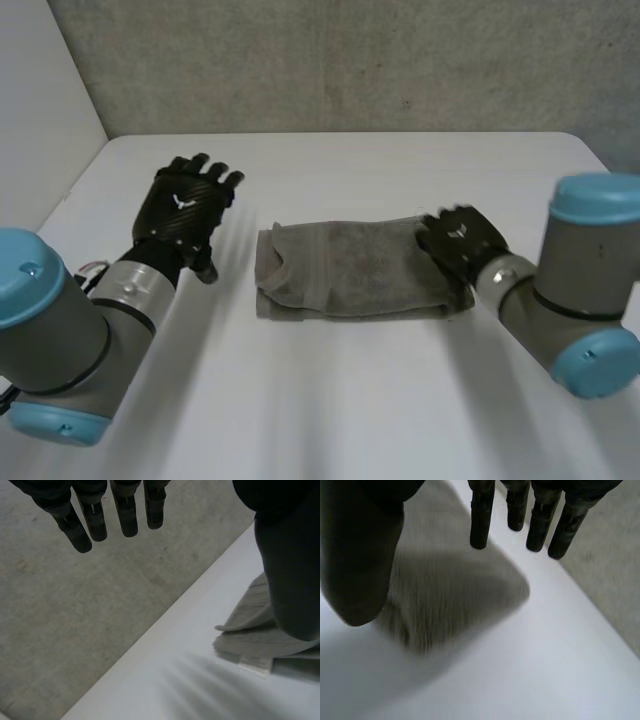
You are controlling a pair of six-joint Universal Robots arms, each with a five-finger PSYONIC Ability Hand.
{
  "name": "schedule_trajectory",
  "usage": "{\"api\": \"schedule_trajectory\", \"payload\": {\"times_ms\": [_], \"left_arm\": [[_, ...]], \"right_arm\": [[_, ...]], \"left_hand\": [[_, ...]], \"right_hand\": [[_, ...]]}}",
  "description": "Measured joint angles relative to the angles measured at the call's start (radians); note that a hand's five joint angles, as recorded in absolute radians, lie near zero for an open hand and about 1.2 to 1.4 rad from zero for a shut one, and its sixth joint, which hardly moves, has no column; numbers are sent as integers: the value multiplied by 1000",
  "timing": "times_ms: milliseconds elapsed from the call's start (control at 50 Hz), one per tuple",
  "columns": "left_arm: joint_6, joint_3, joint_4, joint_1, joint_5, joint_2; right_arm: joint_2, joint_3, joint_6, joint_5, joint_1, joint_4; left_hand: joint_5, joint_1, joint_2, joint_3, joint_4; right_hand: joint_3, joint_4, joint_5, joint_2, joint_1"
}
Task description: Fold the towel.
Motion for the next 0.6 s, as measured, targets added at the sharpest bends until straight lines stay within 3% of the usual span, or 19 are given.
{"api": "schedule_trajectory", "payload": {"times_ms": [80,120,200,380,500,600], "left_arm": [[0,-5,0,-13,-1,-5],[0,-7,0,-17,-1,-7],[0,-8,0,-16,-1,-9],[0,-1,0,-9,-3,3],[1,20,0,-3,-8,10],[-2,39,0,3,-28,12]], "right_arm": [[30,62,-40,-9,-49,-62],[60,81,-60,-12,-72,-100],[89,83,-73,-13,-88,-133],[46,-33,-63,-6,-59,-129],[44,-206,-62,-6,100,-88],[126,-373,-73,-28,263,-27]], "left_hand": [[0,0,0,0,0],[0,0,0,0,0],[0,0,0,0,0],[0,0,0,0,0],[-1,0,0,0,0],[-4,0,-6,-1,0]], "right_hand": [[261,244,255,258,265],[625,609,620,635,630],[1033,1014,1010,1038,873],[1086,1073,1050,1082,870],[1087,1073,1062,1082,870],[1087,1073,1062,1082,870]]}}
